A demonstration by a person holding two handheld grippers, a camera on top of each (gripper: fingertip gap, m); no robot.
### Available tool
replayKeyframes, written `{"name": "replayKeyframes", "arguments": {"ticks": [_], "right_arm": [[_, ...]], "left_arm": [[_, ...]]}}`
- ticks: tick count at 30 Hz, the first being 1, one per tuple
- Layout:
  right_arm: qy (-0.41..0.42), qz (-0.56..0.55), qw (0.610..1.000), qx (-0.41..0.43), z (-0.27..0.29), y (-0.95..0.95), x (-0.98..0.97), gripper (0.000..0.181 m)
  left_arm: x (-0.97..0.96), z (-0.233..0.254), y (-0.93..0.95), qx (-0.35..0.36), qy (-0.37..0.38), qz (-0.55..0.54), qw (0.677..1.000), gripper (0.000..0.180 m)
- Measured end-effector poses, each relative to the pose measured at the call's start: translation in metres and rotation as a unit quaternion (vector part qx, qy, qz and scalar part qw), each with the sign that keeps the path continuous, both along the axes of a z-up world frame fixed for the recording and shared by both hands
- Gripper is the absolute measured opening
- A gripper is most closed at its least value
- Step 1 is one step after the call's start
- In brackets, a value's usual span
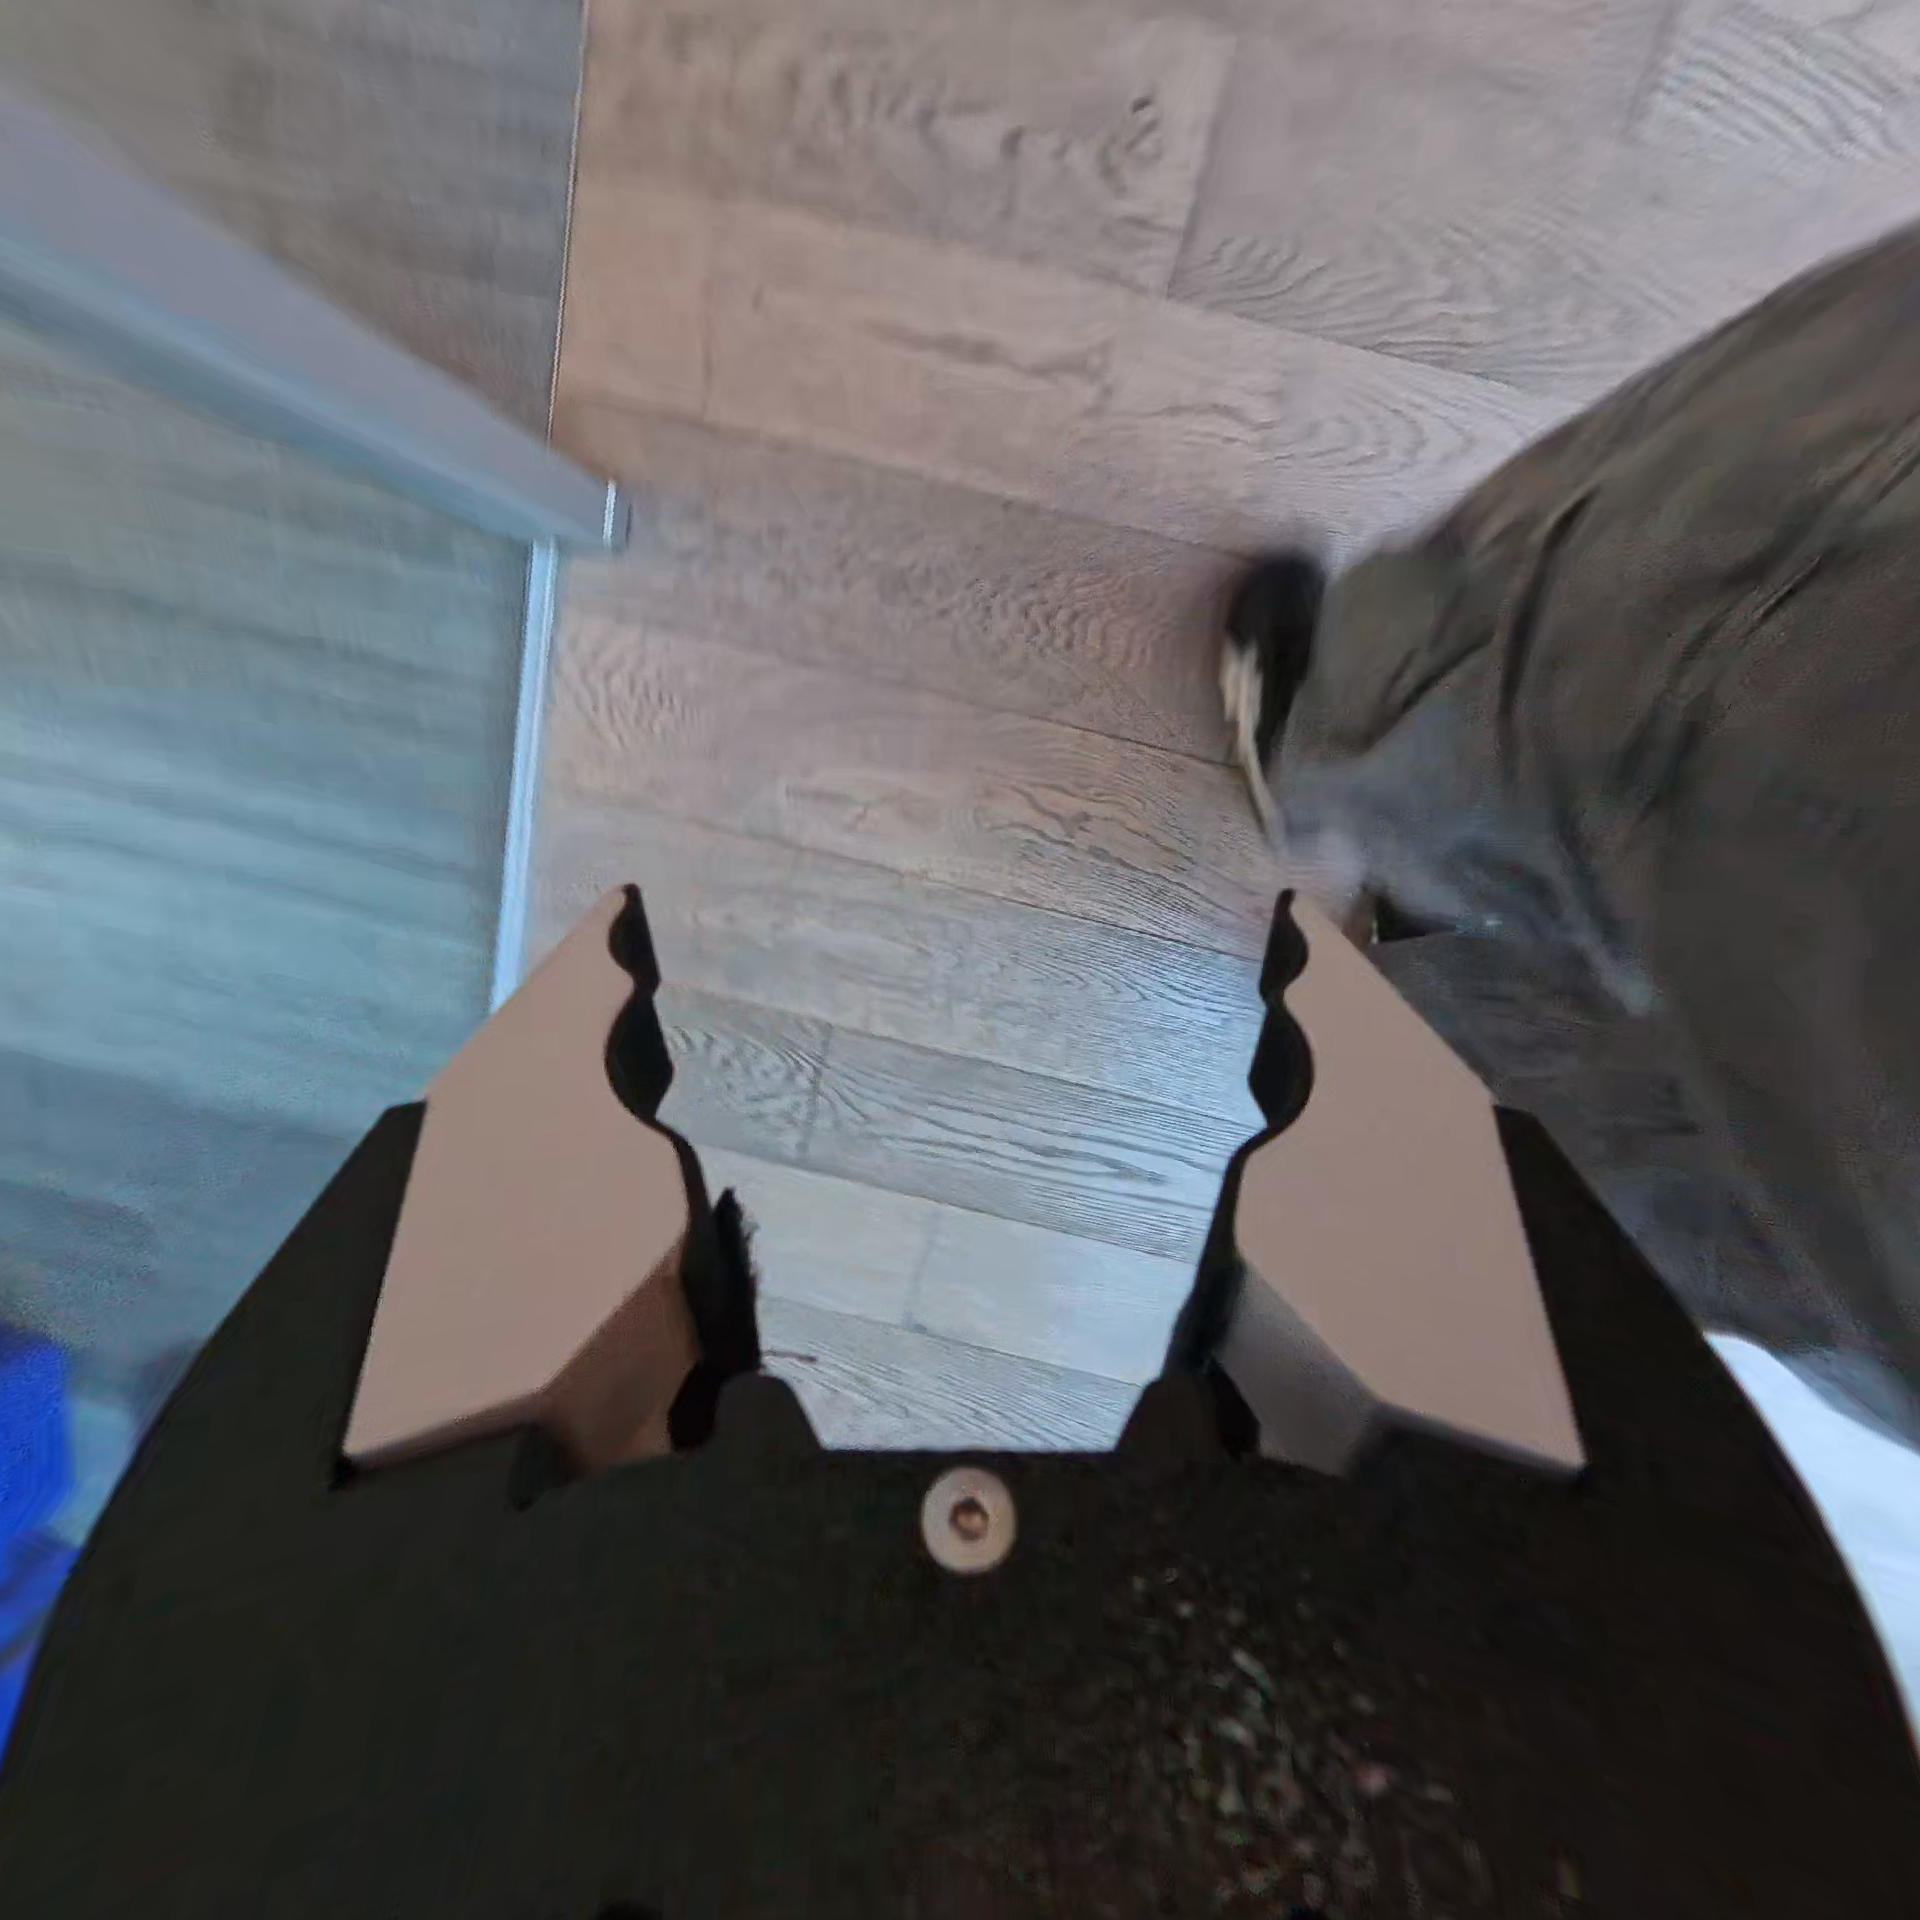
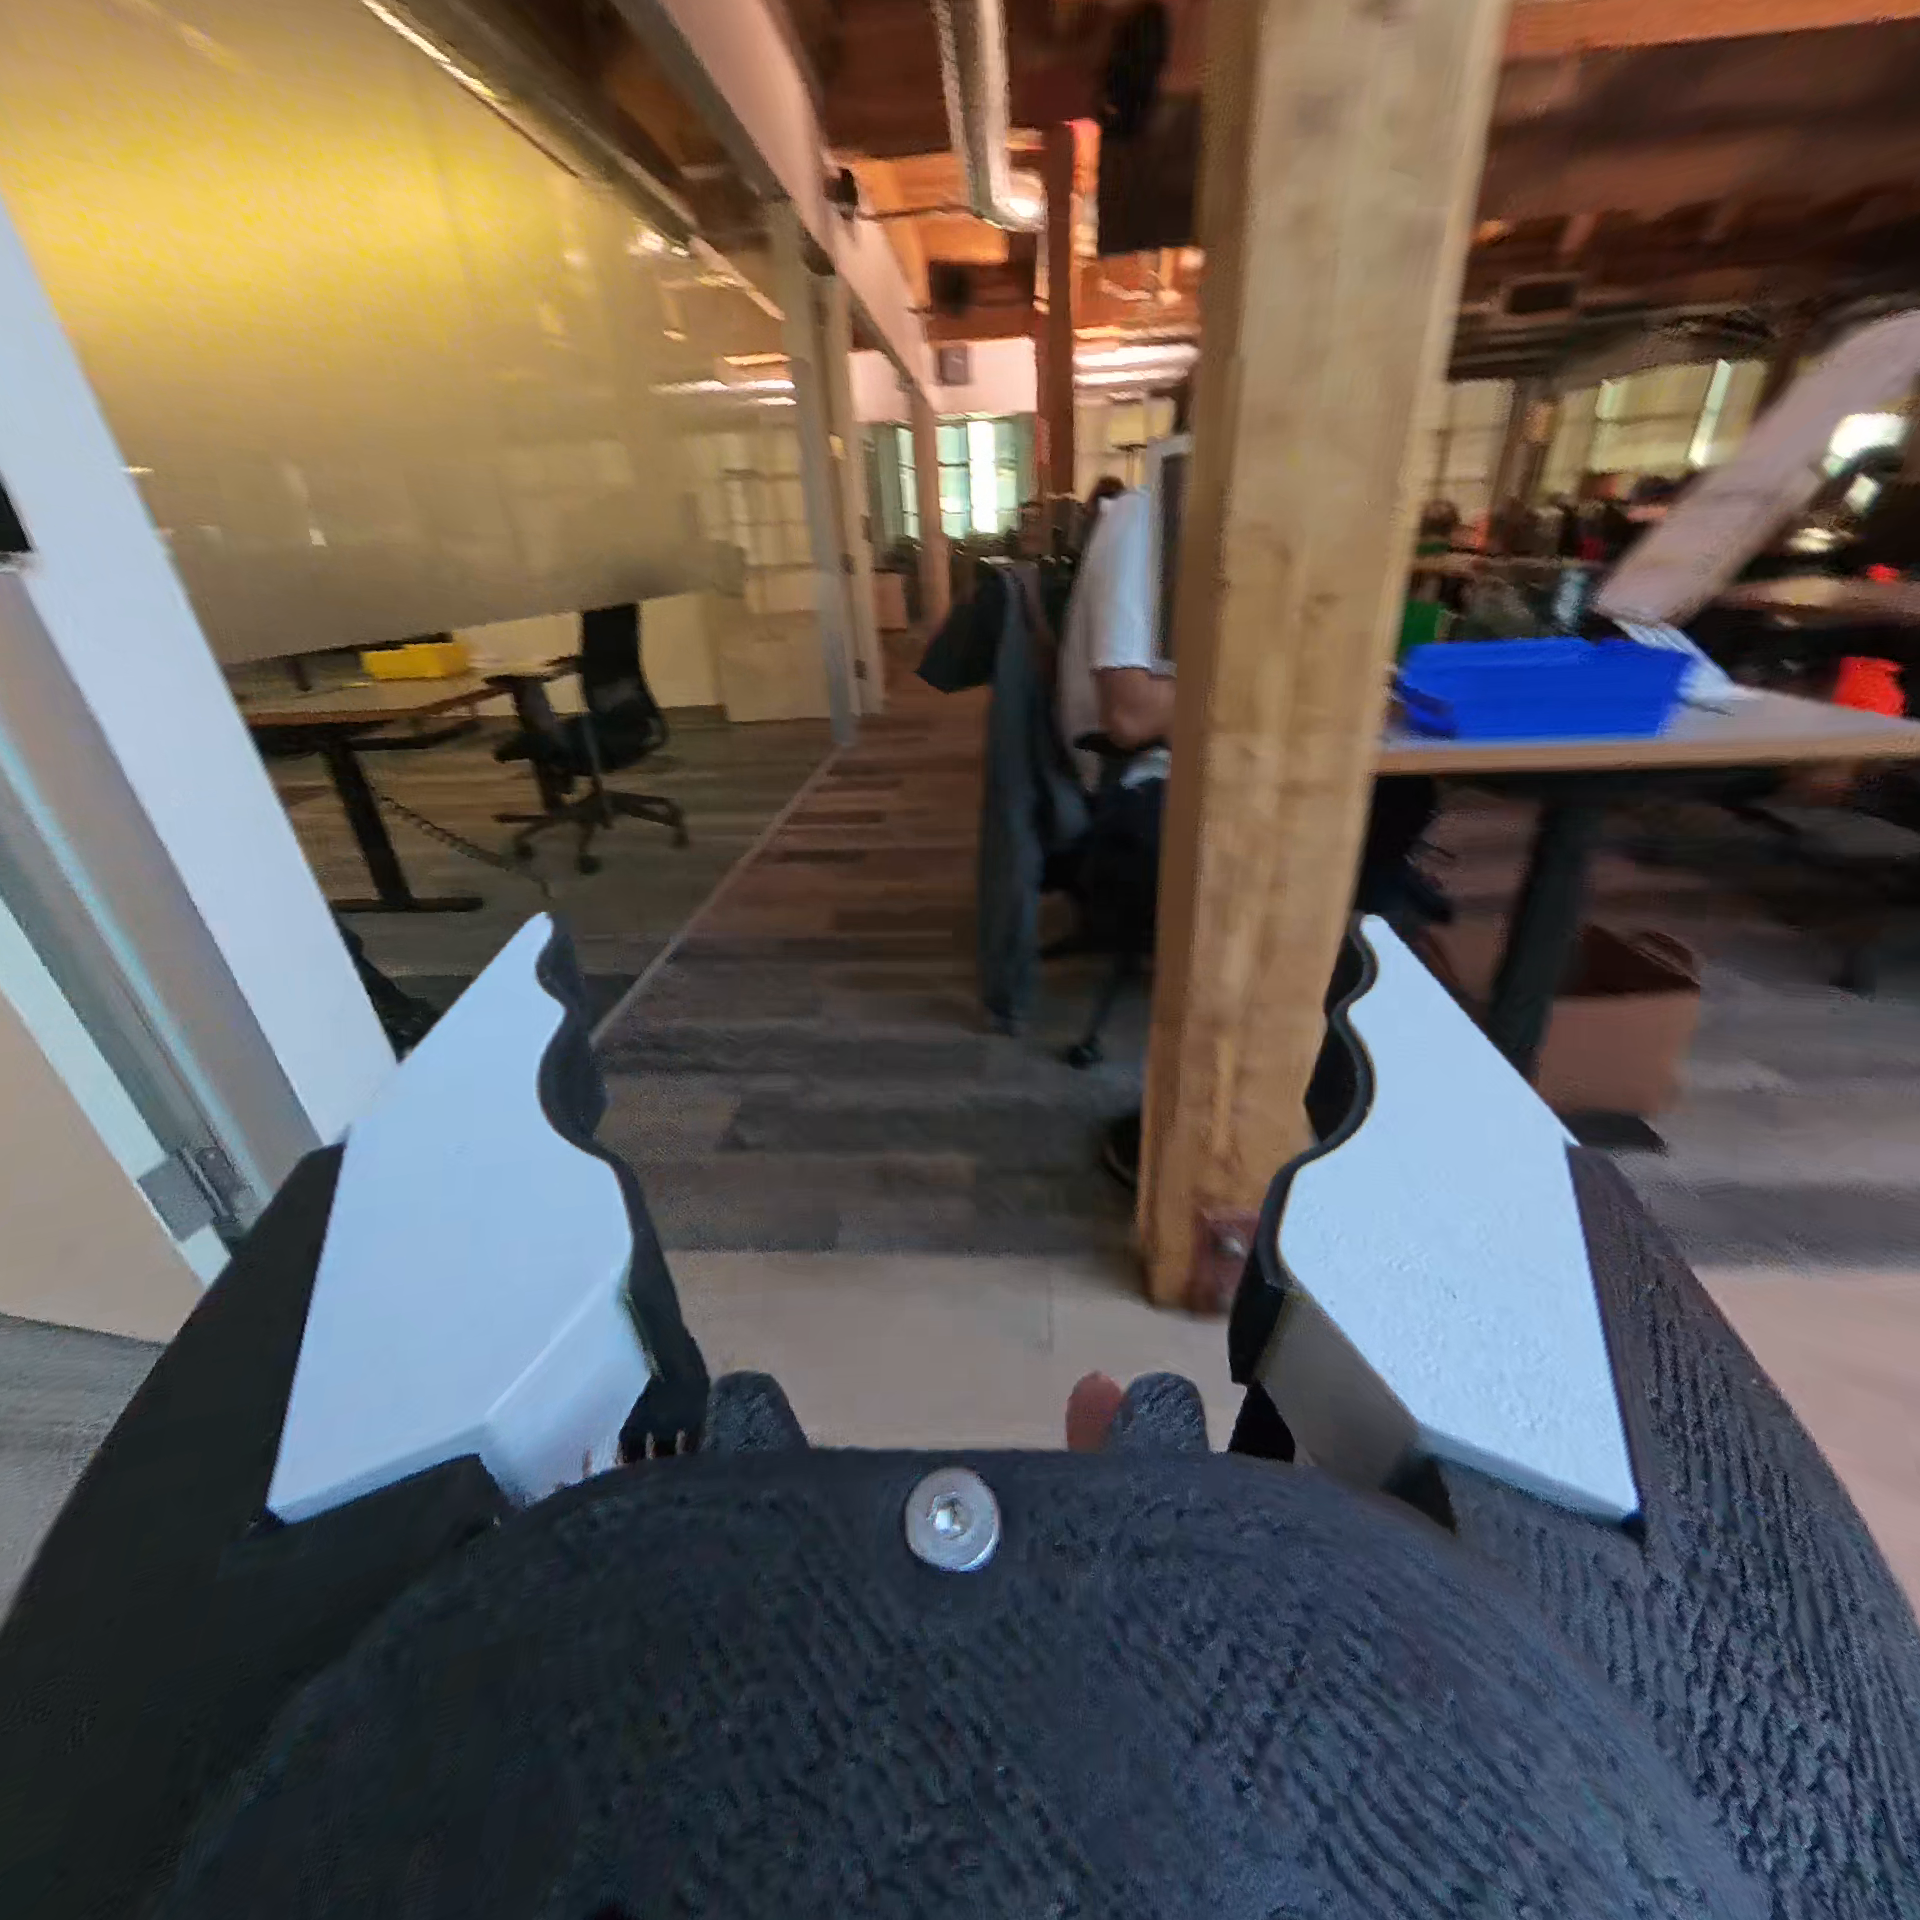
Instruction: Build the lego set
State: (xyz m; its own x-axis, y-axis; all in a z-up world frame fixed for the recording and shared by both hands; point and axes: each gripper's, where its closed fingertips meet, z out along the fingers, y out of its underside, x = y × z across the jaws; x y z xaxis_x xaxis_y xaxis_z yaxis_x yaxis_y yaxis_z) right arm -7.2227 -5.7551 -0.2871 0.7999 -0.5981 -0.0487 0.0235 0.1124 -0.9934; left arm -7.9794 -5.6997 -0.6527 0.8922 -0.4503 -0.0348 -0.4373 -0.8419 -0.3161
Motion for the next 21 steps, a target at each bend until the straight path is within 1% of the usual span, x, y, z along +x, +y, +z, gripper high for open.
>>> {"name": "replayKeyframes", "arguments": {"ticks": [2, 5, 7, 8, 9, 10, 11, 13, 14, 15, 16, 18, 21], "right_arm": [[-0.017, 0.030, 0.999, 0.012, 0.003, 0.111, 0.021, 0.141], [-0.001, 0.058, 0.998, 0.017, -0.006, 0.249, 0.048, 0.147], [0.012, 0.062, 0.998, 0.003, -0.016, 0.324, 0.068, 0.148], [0.027, 0.059, 0.998, -0.014, -0.023, 0.353, 0.077, 0.148], [0.043, 0.059, 0.997, -0.021, -0.026, 0.383, 0.089, 0.148], [0.050, 0.057, 0.997, -0.022, -0.024, 0.410, 0.101, 0.148], [0.050, 0.054, 0.997, -0.027, -0.023, 0.436, 0.115, 0.148], [0.039, 0.047, 0.997, -0.053, -0.025, 0.484, 0.145, 0.148], [0.029, 0.038, 0.997, -0.062, -0.026, 0.499, 0.161, 0.148], [0.021, 0.027, 0.997, -0.067, -0.028, 0.518, 0.180, 0.148], [0.014, 0.014, 0.997, -0.069, -0.030, 0.535, 0.200, 0.148], [0.005, -0.012, 0.997, -0.074, -0.041, 0.568, 0.241, 0.148], [-0.012, -0.032, 0.994, -0.104, -0.065, 0.636, 0.306, 0.148]], "left_arm": [[-0.016, -0.024, 0.012, -0.040, 0.009, 0.070, 0.997, 0.117], [-0.024, -0.048, 0.055, -0.100, 0.046, 0.142, 0.984, 0.121], [-0.004, -0.043, 0.126, -0.104, 0.044, 0.184, 0.976, 0.123], [0.014, -0.034, 0.178, -0.093, 0.032, 0.202, 0.975, 0.123], [0.039, -0.022, 0.242, -0.065, 0.012, 0.201, 0.977, 0.122], [0.072, -0.008, 0.311, -0.037, -0.014, 0.171, 0.984, 0.121], [0.112, 0.004, 0.380, -0.018, -0.033, 0.114, 0.993, 0.121], [0.198, 0.026, 0.507, 0.007, -0.016, -0.048, 0.999, 0.124], [0.246, 0.041, 0.572, 0.041, -0.007, -0.121, 0.992, 0.125], [0.298, 0.059, 0.635, 0.084, -0.015, -0.178, 0.980, 0.125], [0.352, 0.078, 0.696, 0.128, -0.034, -0.212, 0.968, 0.126], [0.455, 0.112, 0.807, 0.197, -0.090, -0.225, 0.950, 0.128], [0.597, 0.155, 0.936, 0.260, -0.191, -0.201, 0.925, 0.132]]}}
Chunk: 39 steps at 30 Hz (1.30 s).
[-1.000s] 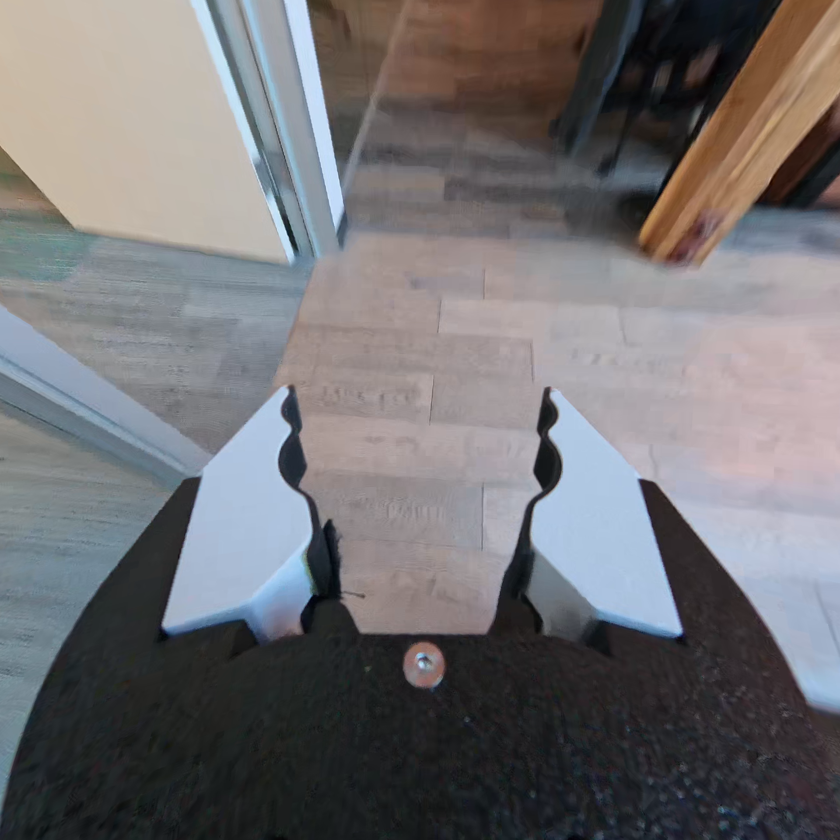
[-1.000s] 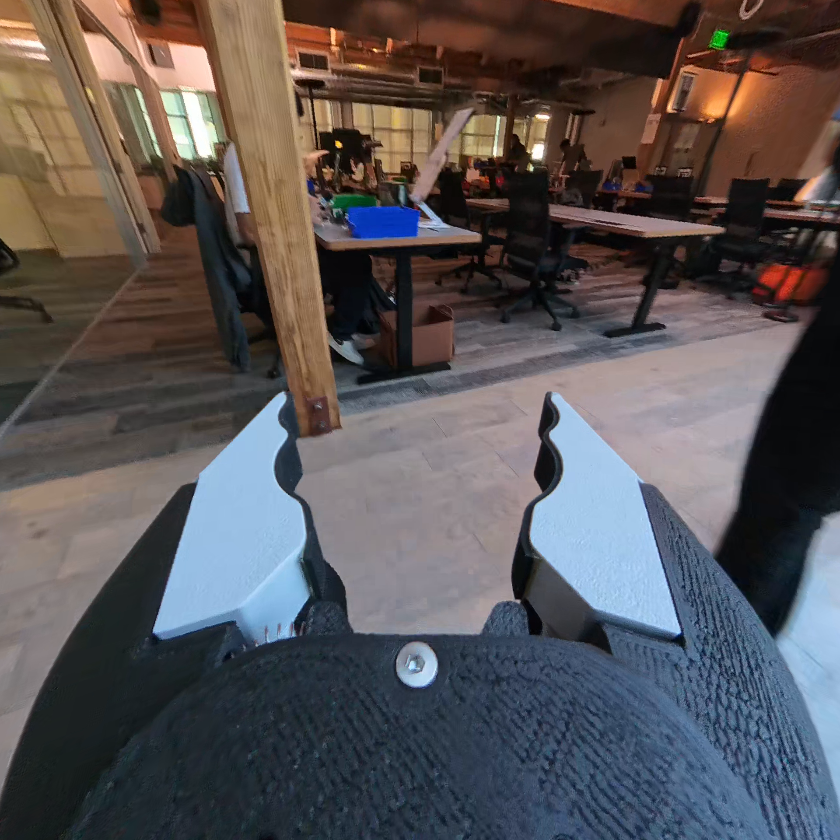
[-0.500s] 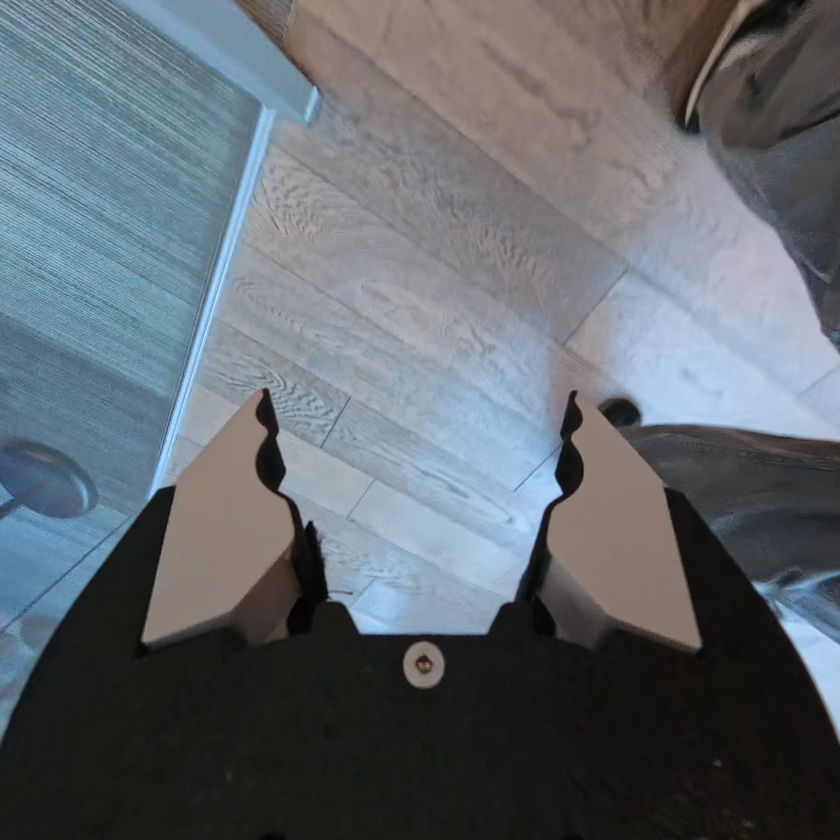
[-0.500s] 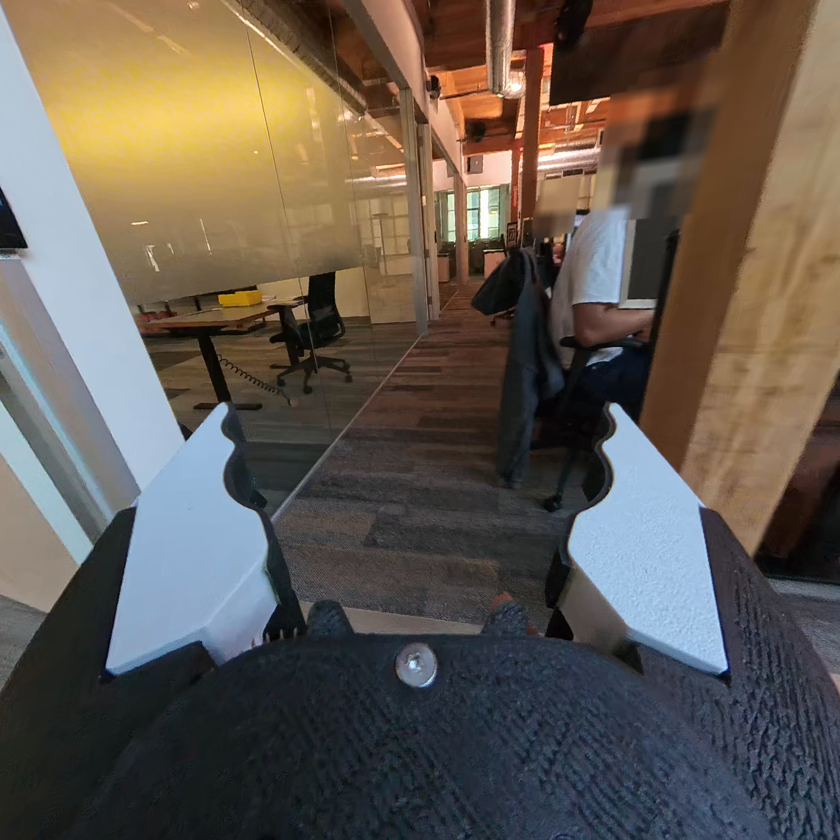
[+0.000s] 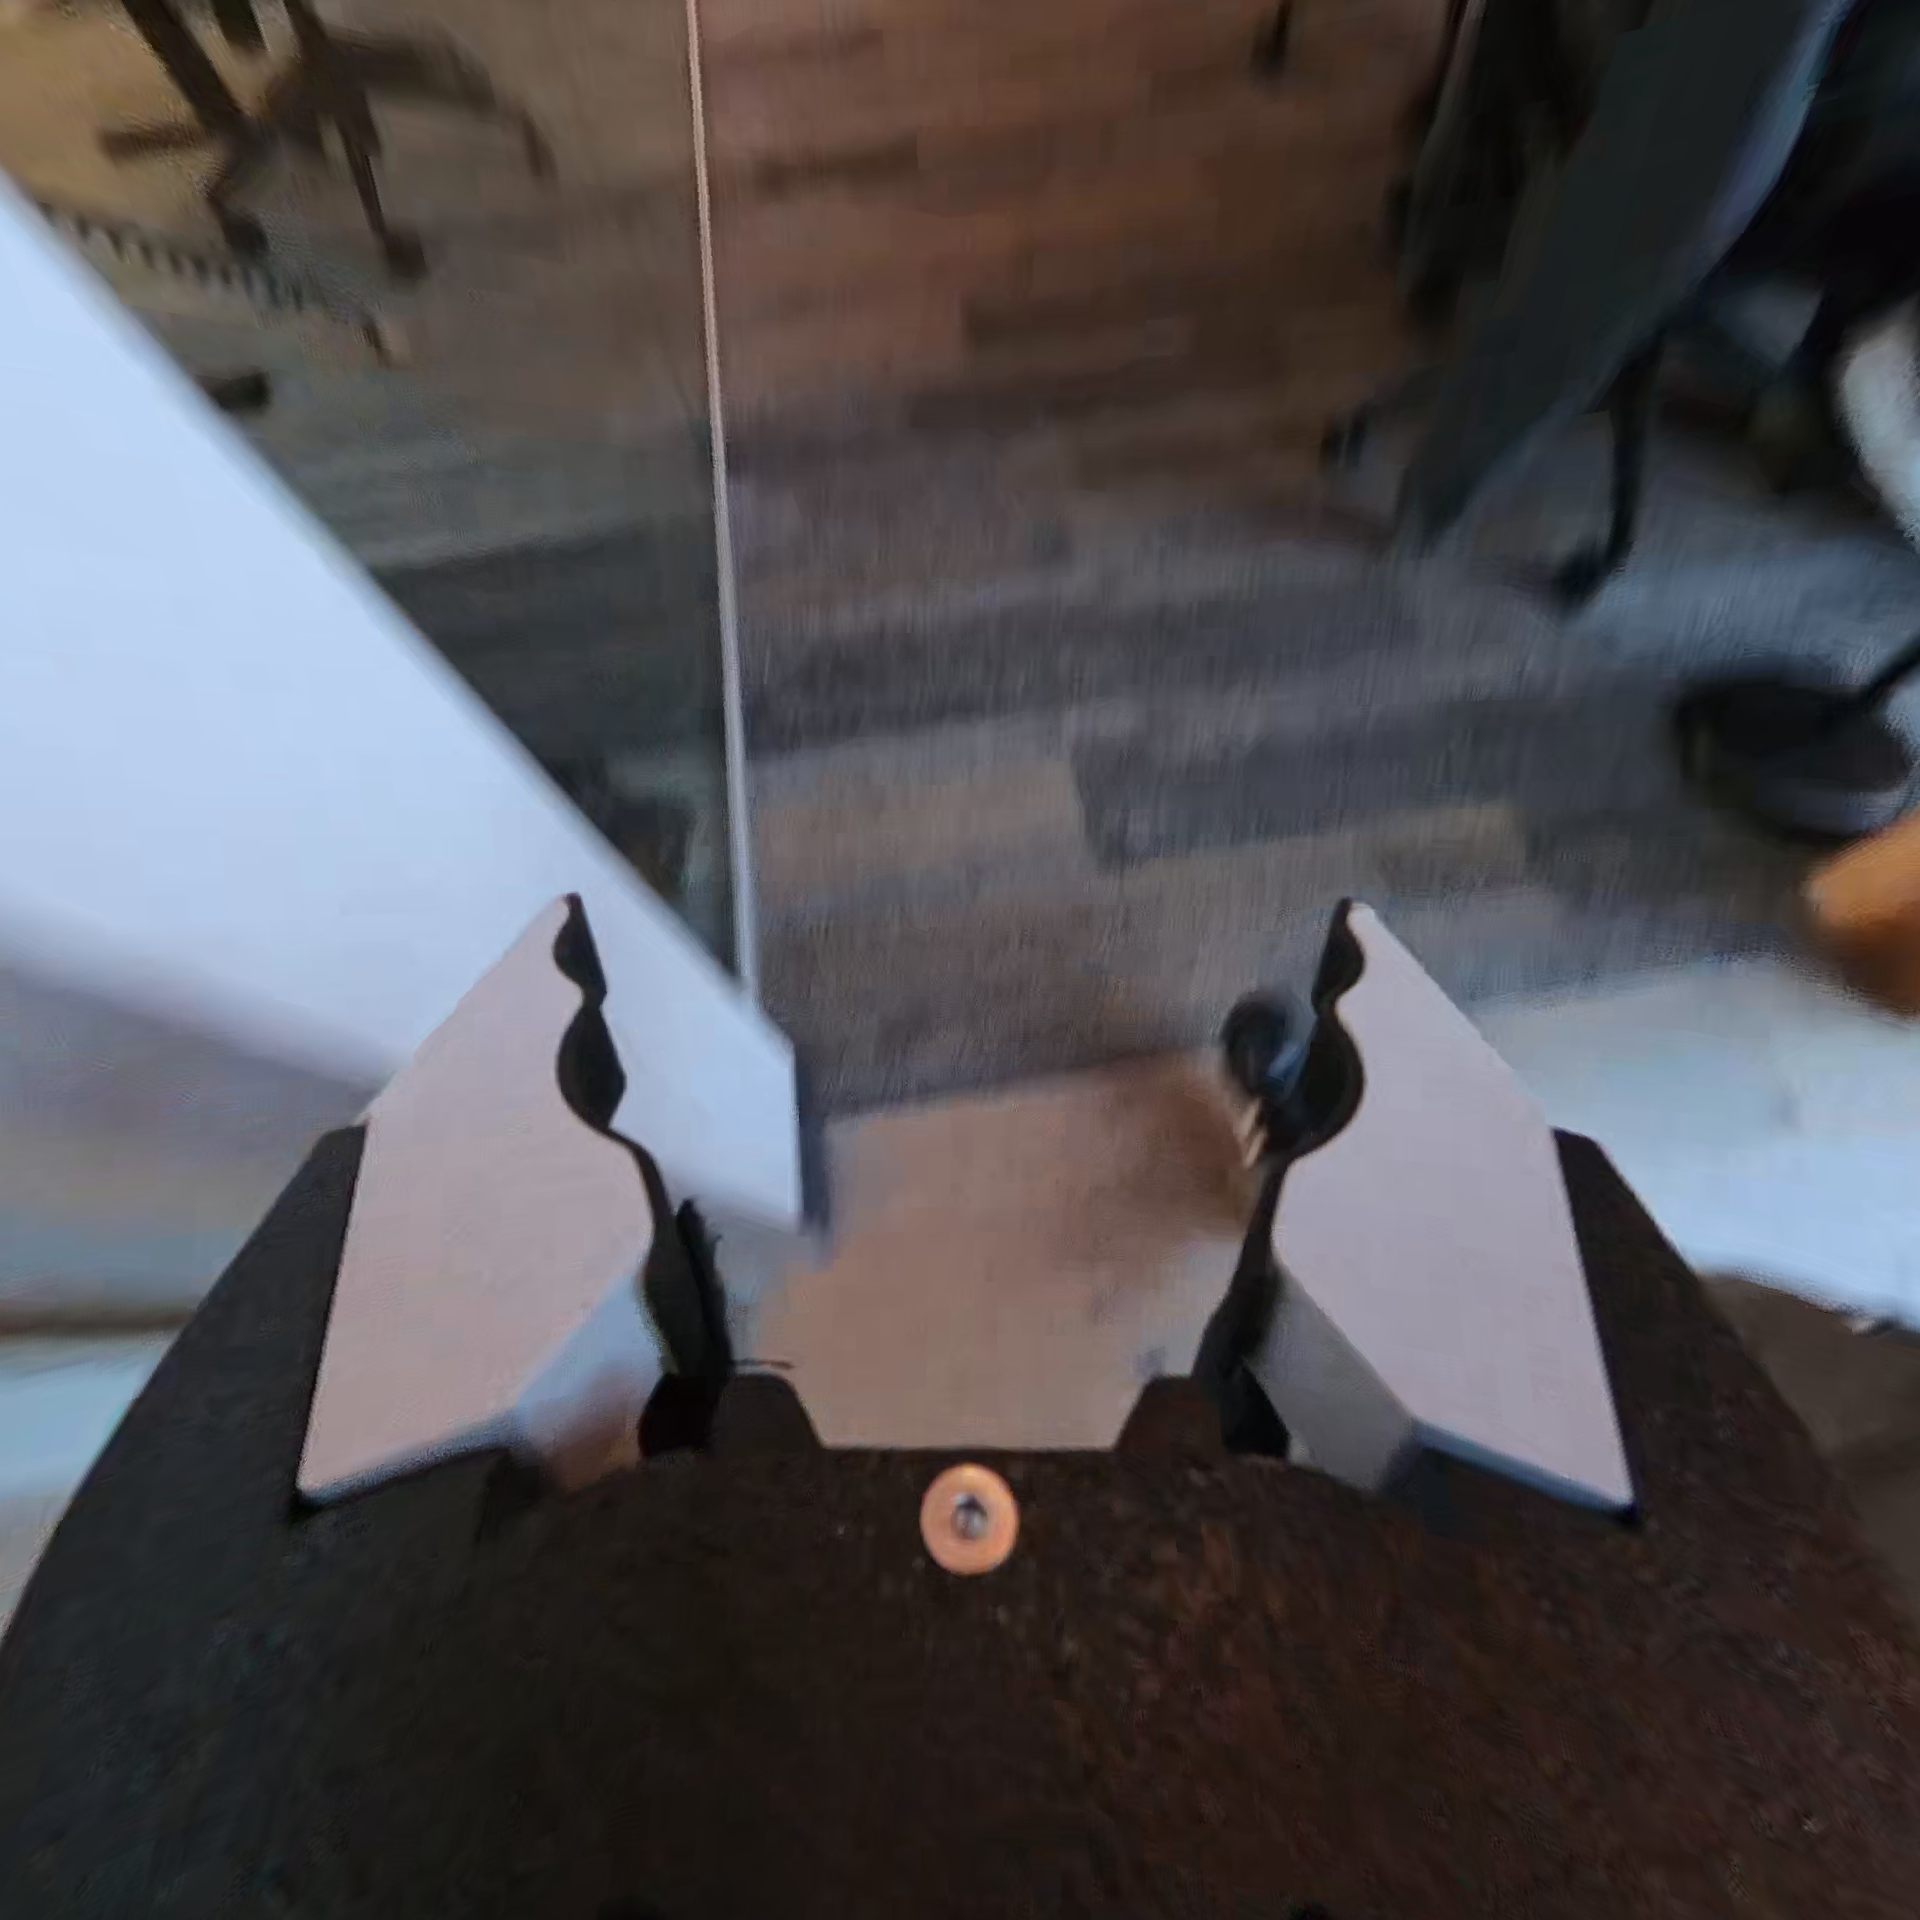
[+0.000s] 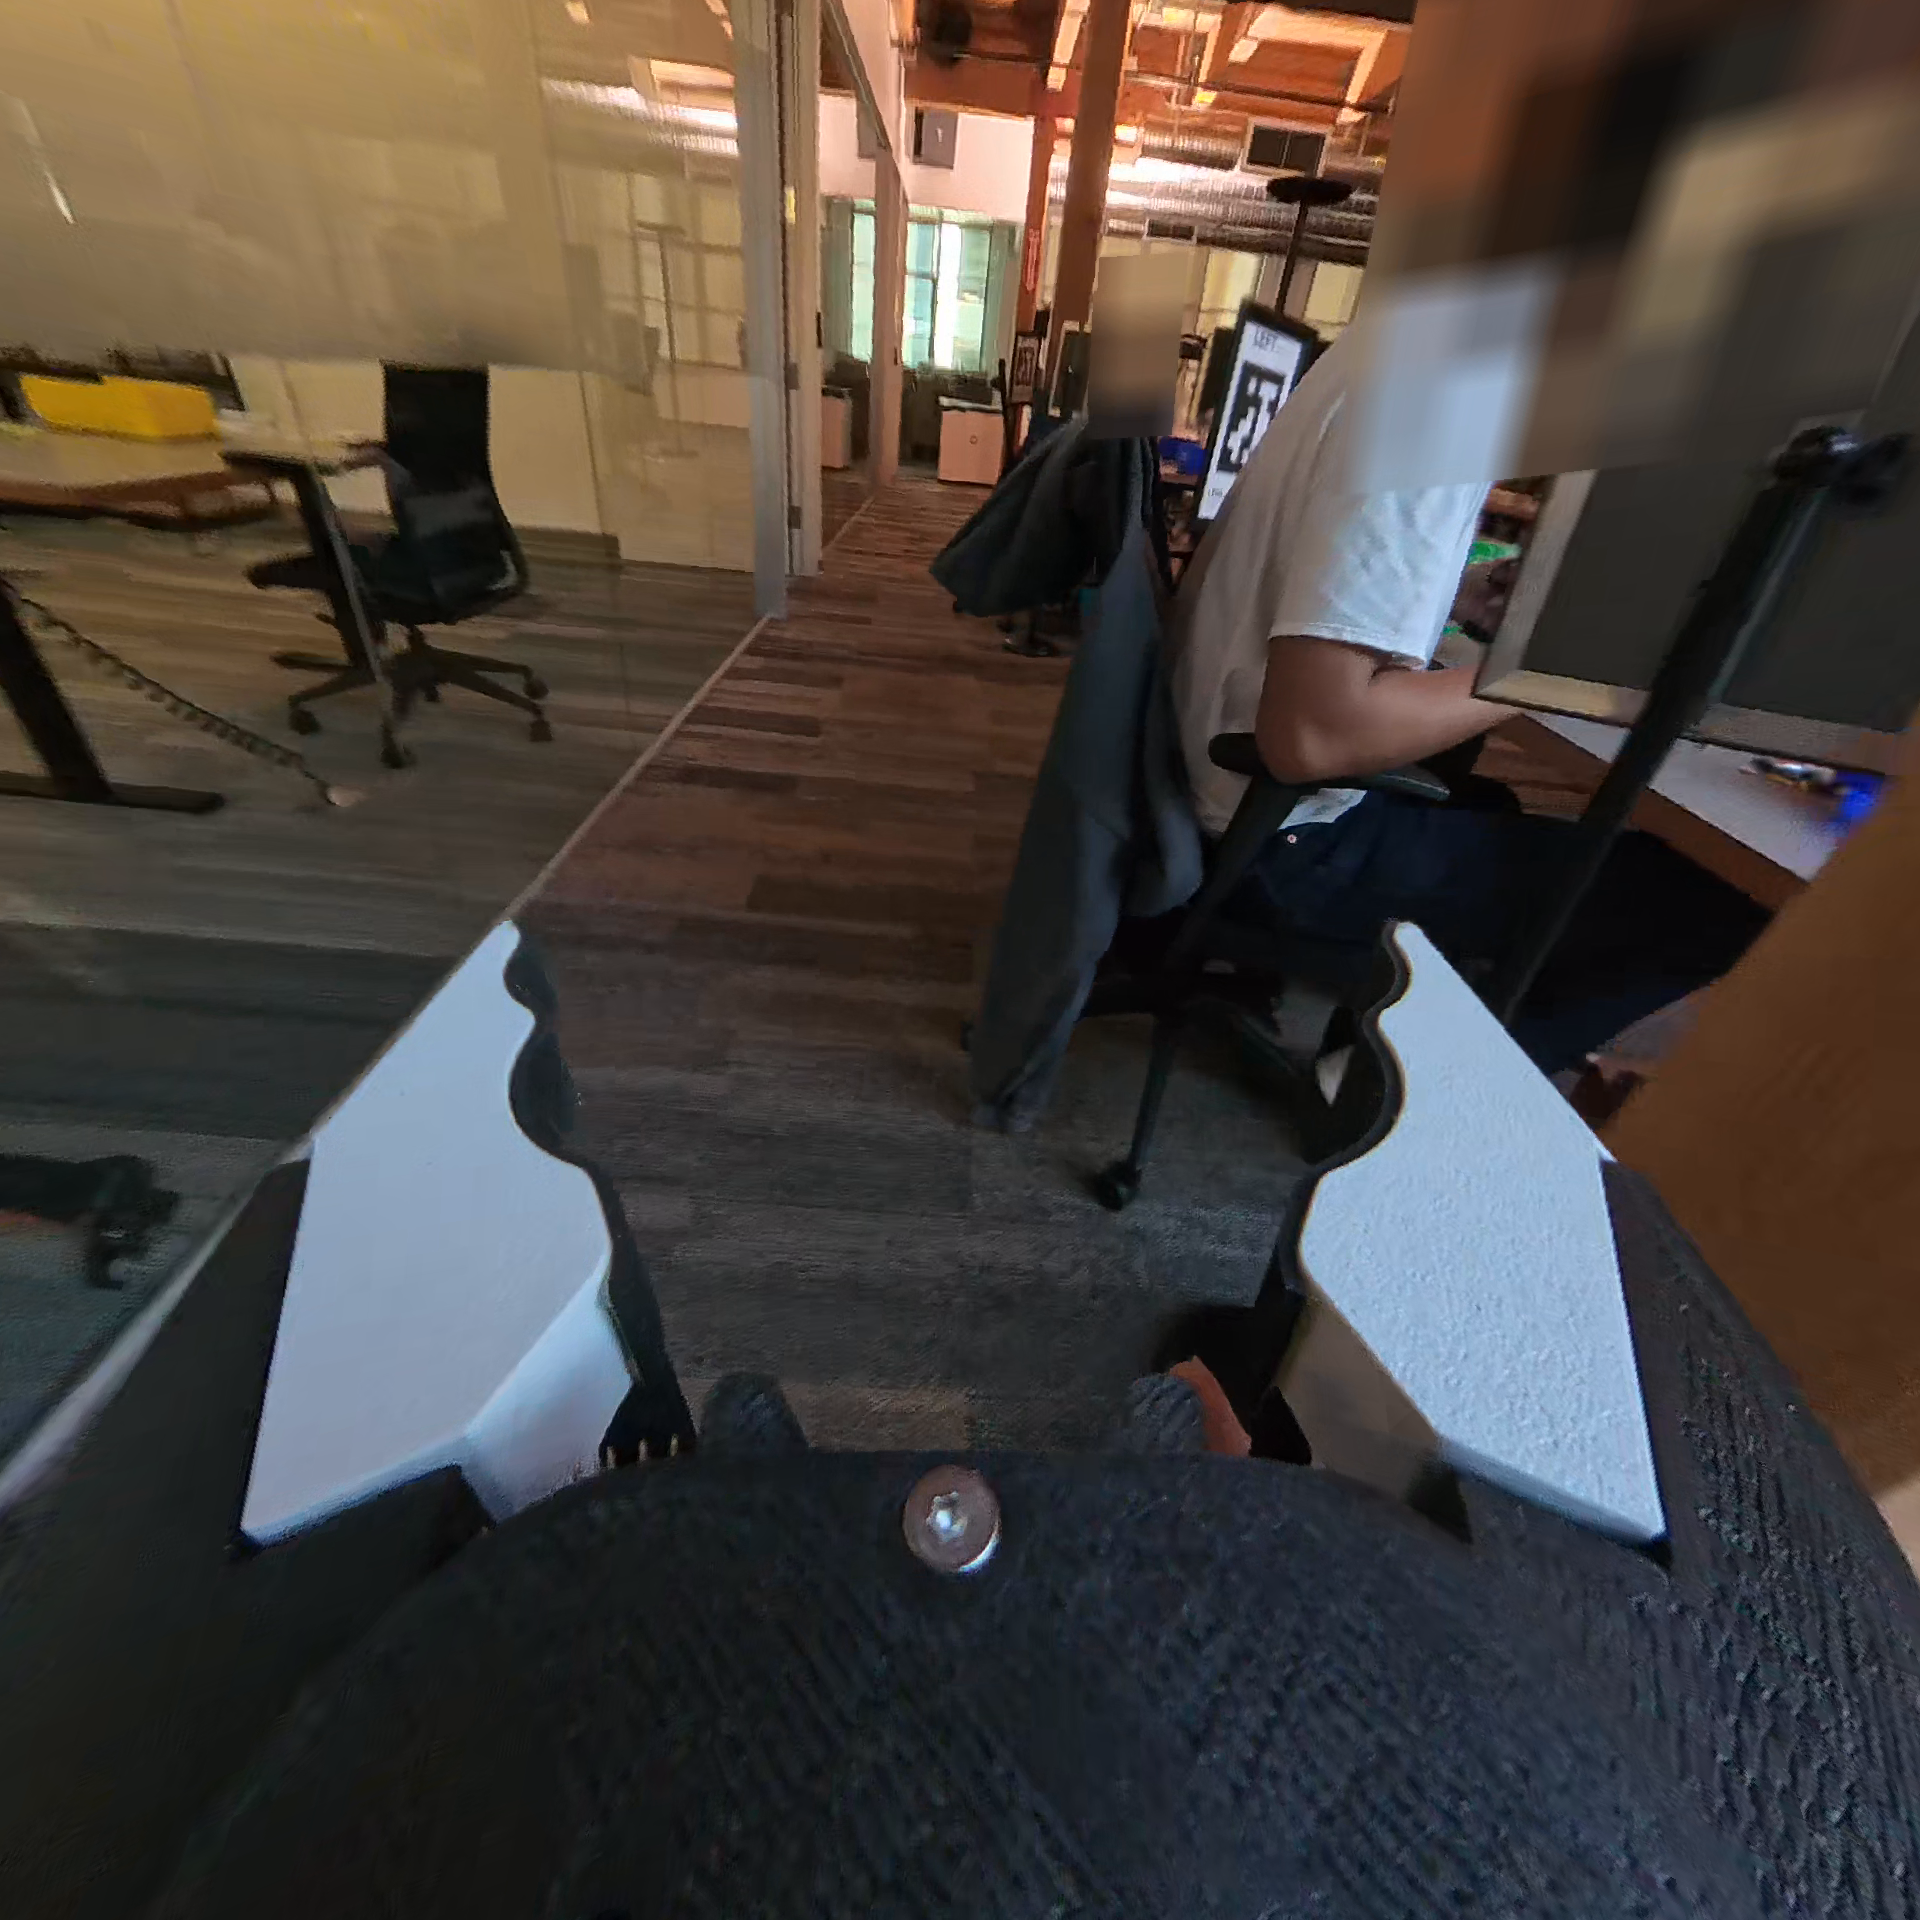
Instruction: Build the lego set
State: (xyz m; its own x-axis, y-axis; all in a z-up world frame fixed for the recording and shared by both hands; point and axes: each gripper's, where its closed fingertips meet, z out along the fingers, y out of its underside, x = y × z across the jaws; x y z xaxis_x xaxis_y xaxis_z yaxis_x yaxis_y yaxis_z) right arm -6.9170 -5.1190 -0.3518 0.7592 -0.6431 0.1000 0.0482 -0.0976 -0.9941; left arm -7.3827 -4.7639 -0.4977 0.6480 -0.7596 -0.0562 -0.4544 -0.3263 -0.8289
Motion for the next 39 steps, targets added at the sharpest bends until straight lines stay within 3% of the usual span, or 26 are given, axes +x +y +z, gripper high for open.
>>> {"name": "replayKeyframes", "arguments": {"ticks": [2, 4, 6, 9, 14, 18, 22, 27, 32, 36, 39], "right_arm": [[-0.001, -0.002, 1.000, -0.023, -0.017, 0.058, 0.047, 0.148], [0.023, -0.005, 0.999, -0.042, -0.031, 0.130, 0.096, 0.147], [0.041, 0.014, 0.999, -0.019, -0.013, 0.217, 0.136, 0.145], [-0.001, 0.075, 0.997, 0.019, 0.032, 0.366, 0.183, 0.142], [-0.049, 0.133, 0.983, 0.114, 0.098, 0.611, 0.274, 0.144], [-0.038, 0.142, 0.976, 0.160, 0.101, 0.773, 0.353, 0.147], [0.001, 0.131, 0.986, 0.106, 0.060, 0.888, 0.442, 0.145], [0.011, 0.087, 0.994, 0.063, 0.049, 0.964, 0.566, 0.140], [0.004, -0.047, 0.998, 0.027, 0.017, 1.000, 0.730, 0.134], [0.036, -0.099, 0.994, -0.023, -0.026, 1.077, 0.862, 0.123], [0.046, -0.090, 0.994, -0.052, -0.034, 1.179, 0.955, 0.121]], "left_arm": [[0.083, 0.021, 0.059, 0.011, -0.067, -0.016, 0.998, 0.132], [0.145, 0.023, 0.109, -0.007, -0.076, -0.027, 0.997, 0.132], [0.196, 0.025, 0.155, -0.032, -0.071, -0.041, 0.996, 0.133], [0.258, 0.045, 0.241, -0.021, -0.081, -0.046, 0.995, 0.133], [0.334, 0.082, 0.395, 0.053, -0.109, -0.025, 0.992, 0.143], [0.403, 0.082, 0.514, 0.111, -0.101, -0.044, 0.988, 0.149], [0.507, 0.082, 0.659, 0.109, -0.103, -0.065, 0.987, 0.146], [0.708, 0.134, 0.842, 0.122, -0.142, -0.130, 0.974, 0.143], [0.911, 0.179, 1.013, 0.117, -0.261, -0.122, 0.950, 0.141], [1.027, 0.170, 1.137, 0.088, -0.310, -0.074, 0.944, 0.136], [1.084, 0.138, 1.212, 0.052, -0.274, -0.043, 0.959, 0.130]]}}
